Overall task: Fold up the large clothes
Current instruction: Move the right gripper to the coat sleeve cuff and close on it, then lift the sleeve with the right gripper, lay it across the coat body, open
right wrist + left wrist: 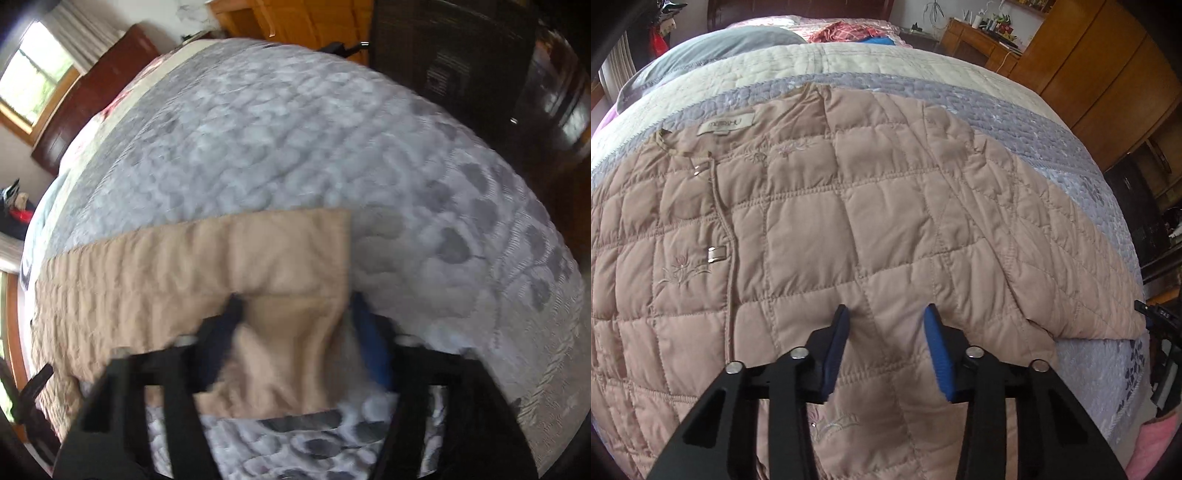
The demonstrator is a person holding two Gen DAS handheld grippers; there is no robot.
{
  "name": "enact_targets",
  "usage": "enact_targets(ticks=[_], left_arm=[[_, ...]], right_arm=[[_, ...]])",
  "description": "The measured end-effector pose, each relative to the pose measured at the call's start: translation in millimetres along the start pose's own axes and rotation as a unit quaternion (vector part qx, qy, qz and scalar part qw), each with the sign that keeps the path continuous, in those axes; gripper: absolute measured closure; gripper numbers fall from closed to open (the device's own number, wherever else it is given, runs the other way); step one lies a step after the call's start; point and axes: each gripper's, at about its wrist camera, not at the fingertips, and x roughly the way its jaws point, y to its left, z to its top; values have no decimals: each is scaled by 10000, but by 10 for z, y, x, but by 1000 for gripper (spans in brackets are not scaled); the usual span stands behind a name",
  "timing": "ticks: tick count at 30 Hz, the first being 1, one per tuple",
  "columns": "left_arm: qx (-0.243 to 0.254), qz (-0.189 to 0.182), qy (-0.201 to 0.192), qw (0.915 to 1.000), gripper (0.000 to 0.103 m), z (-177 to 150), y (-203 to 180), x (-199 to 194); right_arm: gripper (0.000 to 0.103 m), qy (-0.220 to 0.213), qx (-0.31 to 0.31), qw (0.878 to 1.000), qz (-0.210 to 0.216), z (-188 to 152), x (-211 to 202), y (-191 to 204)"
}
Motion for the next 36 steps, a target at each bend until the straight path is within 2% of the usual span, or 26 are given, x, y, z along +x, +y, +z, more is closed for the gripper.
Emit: enact_targets(ticks=[1,2,5,7,9,11,13,14,16,17,20,23,25,28,29,33,36], left_arm=[[-16,-5,-34,10000,68,-6,12,-5],[-26,-23,-56,10000,71,-14,27,-14],[-73,-80,-82,9999,82,-22,103,-32],[-172,-208,-89,9996,83,-54,214,-57],[-214,-280,-101,9993,83,-68,265,-37],[-246,-334,-114,9991,83,-83,303,-22],[-232,-366,-131,9990,84,-89,307,-39],[-224,-373,-123,9990,84,-97,315,-62],[-212,-341,-162,9991,84,-135,370,-145],[-179,-315,-229,9991,84,-152,394,-210],[-56,-218,-406,9989,84,-213,481,-393],[-46,-122,-487,9987,83,-284,599,-543],[-82,-68,-541,9985,83,-316,701,-630],[-151,43,-624,9979,83,-363,859,-745],[-189,58,-643,9977,83,-382,926,-782],[-294,101,-692,9971,83,-440,1106,-846],[-398,47,-671,9969,83,-465,1197,-844]], right_arm=[[82,46,-81,9999,61,-1,1,60],[96,100,-151,9996,218,-14,-7,142],[96,-105,-322,9986,408,-18,-120,319],[97,-306,-378,9972,562,-36,-204,393],[97,-222,-378,9986,290,-49,-154,424],[97,51,-317,9989,-339,-48,5,419],[98,10,-232,9991,-352,-82,-30,414],[98,-102,-204,9995,-211,-86,-119,471],[98,-313,-248,9984,392,-92,-293,636],[98,-417,-376,9954,778,-118,-420,791],[98,-559,-1112,9808,1500,-233,-685,1444],[98,-440,-1876,9670,1669,-432,-725,2219],[98,-298,-2164,9587,1820,-550,-670,2561],[98,-155,-2686,9483,1682,-713,-456,3227],[98,-51,-2845,9423,1762,-796,-368,3420],[98,406,-3191,9230,2110,-1092,-98,3995],[98,791,-3291,9082,2461,-1226,87,4278]])
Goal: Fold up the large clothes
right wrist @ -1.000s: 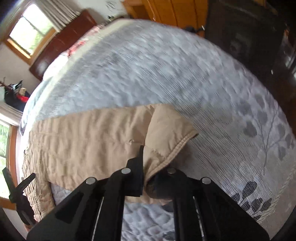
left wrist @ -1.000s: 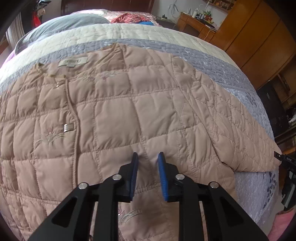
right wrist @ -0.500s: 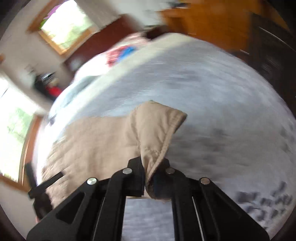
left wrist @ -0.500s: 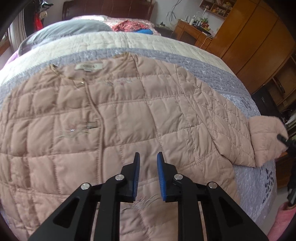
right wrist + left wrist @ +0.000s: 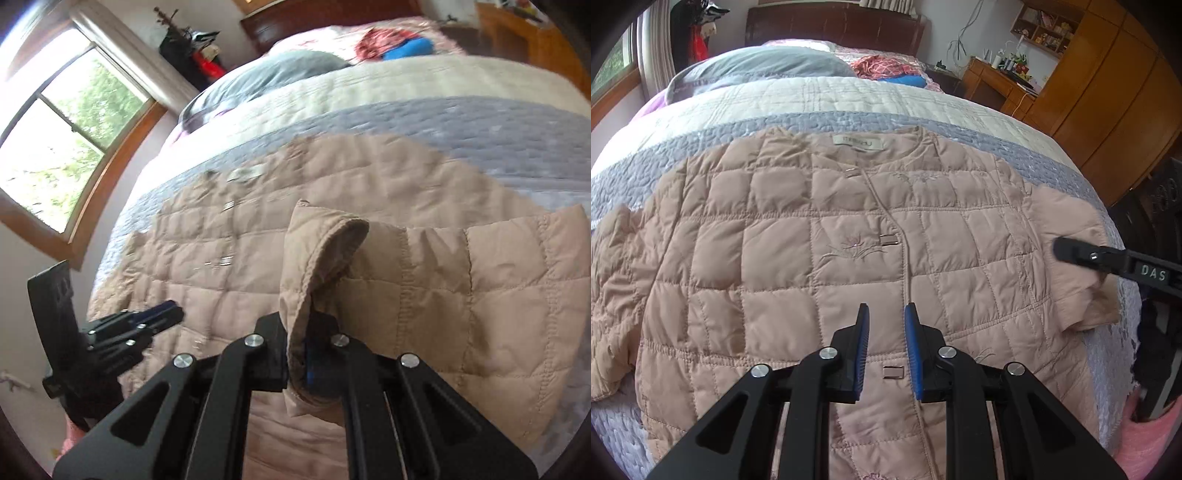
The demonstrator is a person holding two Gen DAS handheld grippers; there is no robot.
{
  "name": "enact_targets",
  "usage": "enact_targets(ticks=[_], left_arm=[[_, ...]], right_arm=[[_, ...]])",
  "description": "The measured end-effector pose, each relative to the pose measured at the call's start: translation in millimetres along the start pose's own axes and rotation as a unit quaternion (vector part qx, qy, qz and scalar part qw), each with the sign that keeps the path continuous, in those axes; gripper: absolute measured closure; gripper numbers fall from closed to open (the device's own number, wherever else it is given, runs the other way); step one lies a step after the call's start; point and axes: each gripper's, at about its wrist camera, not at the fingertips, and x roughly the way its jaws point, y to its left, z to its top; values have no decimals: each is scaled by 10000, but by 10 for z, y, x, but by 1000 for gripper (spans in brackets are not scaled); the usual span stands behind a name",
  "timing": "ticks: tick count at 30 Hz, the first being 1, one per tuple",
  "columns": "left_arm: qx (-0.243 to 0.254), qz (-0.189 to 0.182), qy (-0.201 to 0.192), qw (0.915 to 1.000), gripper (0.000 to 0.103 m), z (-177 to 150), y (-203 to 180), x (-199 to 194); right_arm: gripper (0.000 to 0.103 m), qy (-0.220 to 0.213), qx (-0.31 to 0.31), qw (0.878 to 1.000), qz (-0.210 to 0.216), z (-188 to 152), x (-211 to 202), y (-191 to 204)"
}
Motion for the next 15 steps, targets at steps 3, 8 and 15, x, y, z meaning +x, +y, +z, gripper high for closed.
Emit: enact_targets(ticks=[3,8,15], left_arm=[[-107,-110,62,9999,82,-3,36,49],[-121,-377,66,9992,66,-36,0,51],[-63,-920,302,9953,43,0,-351,189]], right_arm=[[88,344,-124,9993,69,42,295,143],[59,364,-137,9989,271,-59,103,84],[59,-472,147,9984,-286,-284,-877,-493]])
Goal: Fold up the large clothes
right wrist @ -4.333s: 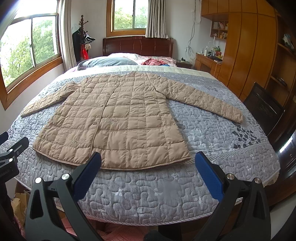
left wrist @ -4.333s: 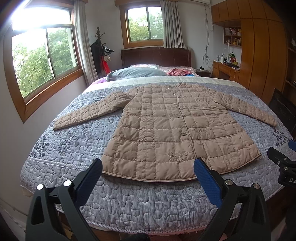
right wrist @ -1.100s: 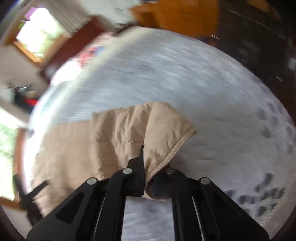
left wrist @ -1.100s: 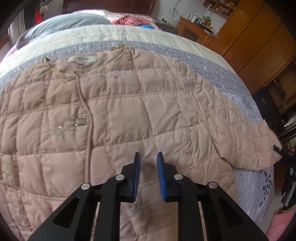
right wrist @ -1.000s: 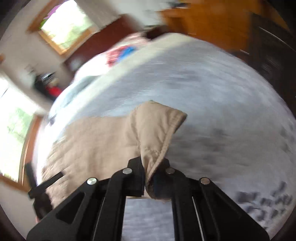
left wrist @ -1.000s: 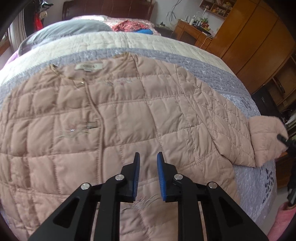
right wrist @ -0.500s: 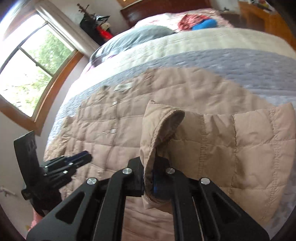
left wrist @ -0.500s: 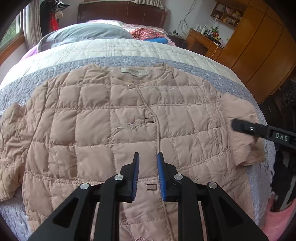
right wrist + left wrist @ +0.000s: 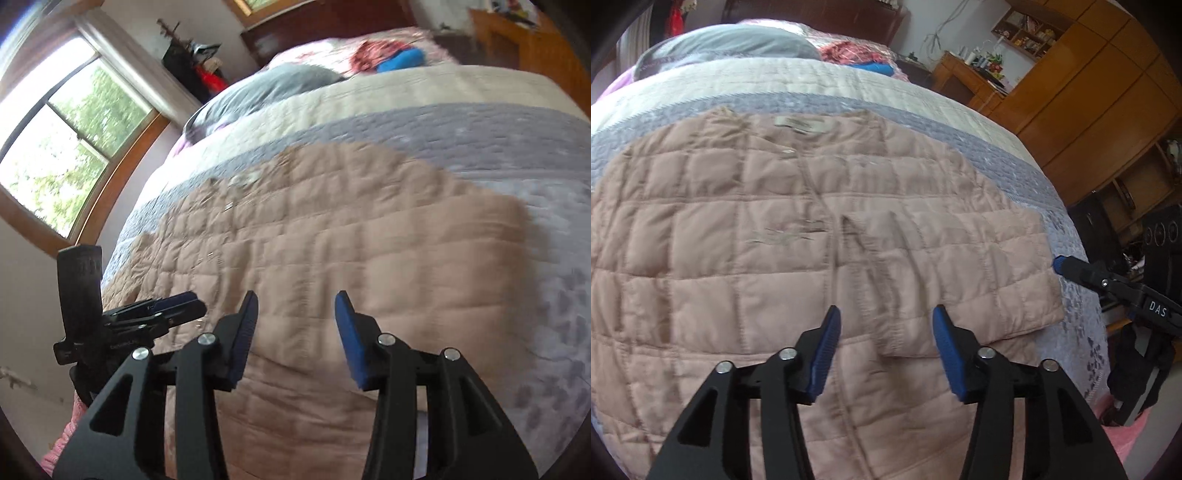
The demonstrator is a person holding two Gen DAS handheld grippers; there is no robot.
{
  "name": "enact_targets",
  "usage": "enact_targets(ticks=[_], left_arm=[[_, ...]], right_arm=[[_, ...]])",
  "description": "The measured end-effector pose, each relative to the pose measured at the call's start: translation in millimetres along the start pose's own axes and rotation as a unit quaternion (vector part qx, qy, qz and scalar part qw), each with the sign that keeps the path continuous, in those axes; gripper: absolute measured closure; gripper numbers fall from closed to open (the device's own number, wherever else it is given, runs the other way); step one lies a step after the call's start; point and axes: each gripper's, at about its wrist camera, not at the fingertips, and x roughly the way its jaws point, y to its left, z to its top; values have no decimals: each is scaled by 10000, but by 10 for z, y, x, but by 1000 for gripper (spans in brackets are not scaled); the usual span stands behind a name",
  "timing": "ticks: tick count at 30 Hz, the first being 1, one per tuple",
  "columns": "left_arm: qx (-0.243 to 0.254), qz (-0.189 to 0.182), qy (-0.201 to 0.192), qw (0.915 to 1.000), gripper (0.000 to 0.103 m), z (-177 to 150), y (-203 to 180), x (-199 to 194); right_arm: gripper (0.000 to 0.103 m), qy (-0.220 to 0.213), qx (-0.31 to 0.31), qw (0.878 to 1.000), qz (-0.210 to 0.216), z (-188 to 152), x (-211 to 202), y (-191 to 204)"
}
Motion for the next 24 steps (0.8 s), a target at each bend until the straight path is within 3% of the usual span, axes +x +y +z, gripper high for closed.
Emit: enact_targets(ticks=[3,7,9,11,14,19,22,24], left_arm=[[-29,269,114,9996,41,19,-84,171],[-129,100,298,9994,45,67,-177,359],[48,162,267,9995,83,86,-269,395],[127,78,214,9997,93,96,-309,357],[49,-14,-161,9999,96,89,-221,83],[-143,380,-889,9952,97,80,195,-545],[-336,732,-1007,9916,97,54,510,-735],[-500,788,-889,9917,97,46,715,-725]], right_arm=[[59,-220,221,9981,-534,-114,-243,-347],[59,-132,636,9952,-727,-288,-290,-783],[59,-110,764,9941,-759,-358,-174,-844],[59,-147,871,9935,-724,-376,-115,-891],[59,-283,958,9930,-626,-367,-79,-893],[60,-273,910,9946,-427,-306,11,-793],[62,-104,715,9969,-300,-253,178,-606],[65,-21,598,9979,-263,-226,279,-486]])
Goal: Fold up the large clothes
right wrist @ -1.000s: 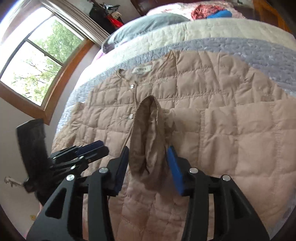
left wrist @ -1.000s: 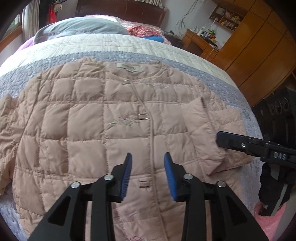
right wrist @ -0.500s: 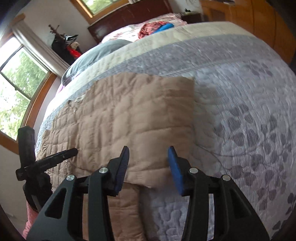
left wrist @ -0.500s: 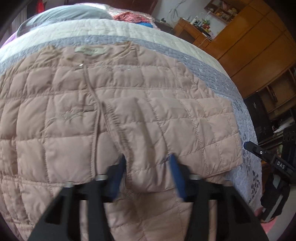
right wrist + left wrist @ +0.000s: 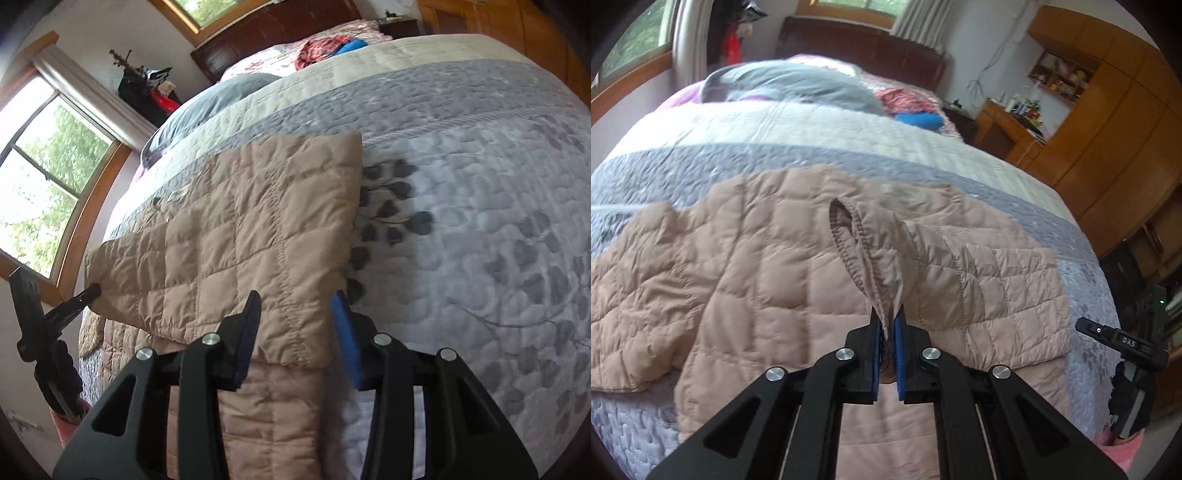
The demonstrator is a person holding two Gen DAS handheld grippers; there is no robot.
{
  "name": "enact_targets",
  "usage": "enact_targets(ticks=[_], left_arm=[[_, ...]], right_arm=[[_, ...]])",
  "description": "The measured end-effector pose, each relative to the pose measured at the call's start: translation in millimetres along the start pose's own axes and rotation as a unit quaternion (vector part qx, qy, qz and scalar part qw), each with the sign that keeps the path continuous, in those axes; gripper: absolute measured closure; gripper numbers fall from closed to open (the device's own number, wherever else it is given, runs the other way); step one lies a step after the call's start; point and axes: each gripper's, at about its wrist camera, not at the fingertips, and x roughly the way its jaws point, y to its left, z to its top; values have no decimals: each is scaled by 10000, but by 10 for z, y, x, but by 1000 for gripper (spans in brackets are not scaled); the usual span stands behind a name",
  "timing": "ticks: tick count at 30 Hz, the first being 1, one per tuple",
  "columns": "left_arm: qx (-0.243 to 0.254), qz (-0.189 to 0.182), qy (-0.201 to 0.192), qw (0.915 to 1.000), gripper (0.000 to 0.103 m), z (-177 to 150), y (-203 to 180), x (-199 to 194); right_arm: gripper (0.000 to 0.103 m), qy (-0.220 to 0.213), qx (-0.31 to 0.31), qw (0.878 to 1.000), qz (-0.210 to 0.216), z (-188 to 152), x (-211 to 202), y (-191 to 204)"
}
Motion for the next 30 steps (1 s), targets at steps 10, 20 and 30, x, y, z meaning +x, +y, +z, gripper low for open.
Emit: enact_targets(ticks=[10,20,30], left_arm=[[-456,204,534,9973,90,-249,523,532],[-559,770,-354,9948,80,-285,269,-180],[0,740,376,9965,80,-454,-317,421]], right_arm=[[72,391,-343,9943,-932,-50,532,230],[69,87,-568,9934,-989,7,152,700],[71,645,-495,9948,-611,-255,630,928]])
